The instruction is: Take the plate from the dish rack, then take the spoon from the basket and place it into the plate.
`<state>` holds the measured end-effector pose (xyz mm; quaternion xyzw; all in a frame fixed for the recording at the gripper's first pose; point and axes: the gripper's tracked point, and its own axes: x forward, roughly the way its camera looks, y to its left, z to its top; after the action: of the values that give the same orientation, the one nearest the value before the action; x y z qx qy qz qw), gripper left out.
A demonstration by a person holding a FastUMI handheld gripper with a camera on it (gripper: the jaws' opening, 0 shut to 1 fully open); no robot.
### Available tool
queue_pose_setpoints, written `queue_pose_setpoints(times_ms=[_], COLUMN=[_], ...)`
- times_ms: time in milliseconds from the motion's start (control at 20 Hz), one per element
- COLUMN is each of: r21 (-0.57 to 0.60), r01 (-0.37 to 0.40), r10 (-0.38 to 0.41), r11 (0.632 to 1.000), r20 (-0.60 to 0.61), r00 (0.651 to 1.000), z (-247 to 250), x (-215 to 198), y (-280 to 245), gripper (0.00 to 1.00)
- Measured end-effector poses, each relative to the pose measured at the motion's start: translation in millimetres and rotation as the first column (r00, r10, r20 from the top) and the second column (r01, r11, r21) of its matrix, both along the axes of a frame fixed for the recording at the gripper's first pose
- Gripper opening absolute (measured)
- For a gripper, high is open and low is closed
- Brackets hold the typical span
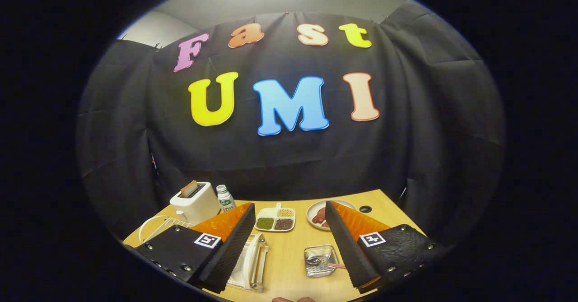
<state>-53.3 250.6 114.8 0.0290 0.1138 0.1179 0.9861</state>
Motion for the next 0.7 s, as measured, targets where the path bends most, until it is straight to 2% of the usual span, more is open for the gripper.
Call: queue_pose_setpoints(times_ms=[150, 300, 450, 700], r21=[-0.001, -0.005, 0.026, 0.077], r01=[-0.064, -0.138, -0.198, -0.234], r10=[0.063, 0.133, 0.194, 0.239], r11=[0.998, 0.99, 0.98, 0.969], r20=[-0.115, -0.235, -0.354, -0.531], r00=[0.991, 0.963, 0.915, 0.813], z=[-18.7, -37.4, -57.4, -82.9], x=[-0.3, -2.2, -8.5, -13.3], y=[29.8, 59.3, 84.8, 119.9], gripper=[0.96, 0.96, 0.96, 0.96])
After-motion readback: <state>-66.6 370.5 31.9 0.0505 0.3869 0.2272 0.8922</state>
